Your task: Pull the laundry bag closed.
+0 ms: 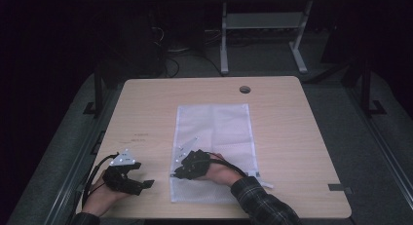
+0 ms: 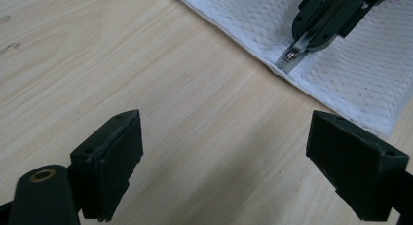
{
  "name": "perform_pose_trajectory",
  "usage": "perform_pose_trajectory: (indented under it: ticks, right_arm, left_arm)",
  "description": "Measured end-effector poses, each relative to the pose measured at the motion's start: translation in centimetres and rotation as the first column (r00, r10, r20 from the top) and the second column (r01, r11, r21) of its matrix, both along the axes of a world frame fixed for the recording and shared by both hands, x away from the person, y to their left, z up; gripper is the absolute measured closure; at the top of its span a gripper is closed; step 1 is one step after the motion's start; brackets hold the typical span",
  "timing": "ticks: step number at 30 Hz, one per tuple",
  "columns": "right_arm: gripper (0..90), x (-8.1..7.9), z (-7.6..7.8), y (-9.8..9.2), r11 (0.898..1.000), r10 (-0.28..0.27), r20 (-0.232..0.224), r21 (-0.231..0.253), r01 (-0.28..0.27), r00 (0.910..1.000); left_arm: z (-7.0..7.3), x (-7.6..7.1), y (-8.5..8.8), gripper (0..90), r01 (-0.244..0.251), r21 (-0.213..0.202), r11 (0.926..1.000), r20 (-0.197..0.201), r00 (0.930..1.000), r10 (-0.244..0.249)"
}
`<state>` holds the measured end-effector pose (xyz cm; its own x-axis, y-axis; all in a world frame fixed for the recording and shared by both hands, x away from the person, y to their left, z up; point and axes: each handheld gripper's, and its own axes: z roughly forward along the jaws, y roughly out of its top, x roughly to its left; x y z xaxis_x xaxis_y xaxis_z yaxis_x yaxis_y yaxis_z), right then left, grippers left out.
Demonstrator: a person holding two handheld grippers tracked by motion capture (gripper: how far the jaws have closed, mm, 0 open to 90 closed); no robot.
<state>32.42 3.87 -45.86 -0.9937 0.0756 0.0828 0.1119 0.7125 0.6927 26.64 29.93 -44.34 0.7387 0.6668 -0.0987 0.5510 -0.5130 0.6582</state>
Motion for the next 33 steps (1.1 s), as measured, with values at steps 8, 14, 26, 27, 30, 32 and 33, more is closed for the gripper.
perform_pose_trajectory:
  ticks: [8,14,26,27,30,32,33]
  right_arm:
    - [81.4,-0.2,1.2,-0.8,1.000,0.004,0.021,0.021,-0.005,0.9998]
    - [81.5,-0.5,1.9,-1.5,0.999,-0.003,0.031,0.040,0.002,0.9995]
    - [81.6,-0.6,2.5,-2.0,0.998,-0.012,0.045,0.068,0.009,0.9989]
    - [81.6,-0.6,2.6,-2.0,0.997,-0.014,0.045,0.072,0.010,0.9989]
    - [81.5,-0.6,2.6,-2.0,0.997,-0.014,0.045,0.075,0.010,0.9989]
    - [81.6,-0.5,2.7,-2.0,0.997,-0.011,0.048,0.077,0.007,0.9988]
    - [81.6,-0.6,2.7,-2.1,0.997,-0.012,0.046,0.081,0.009,0.9989]
  left_arm:
    - [0.1,0.1,-0.2,13.8,0.002,-0.019,0.9998,-0.014,0.9999,-0.003]
    - [0.4,0.4,-1.1,17.3,0.018,-0.085,0.9962,-0.047,0.9986,-0.022]
    - [0.2,1.9,-3.5,39.0,0.102,-0.254,0.9617,-0.159,0.9764,-0.146]
    - [0.1,1.9,-3.7,41.4,0.103,-0.265,0.9588,-0.167,0.9743,-0.151]
    - [-0.1,2.2,-4.1,43.5,0.123,-0.282,0.9516,-0.184,0.9664,-0.179]
    - [-0.2,2.4,-4.4,45.1,0.133,-0.279,0.9511,-0.192,0.9627,-0.191]
    - [-0.3,2.5,-4.5,46.3,0.140,-0.280,0.9496,-0.196,0.9601,-0.199]
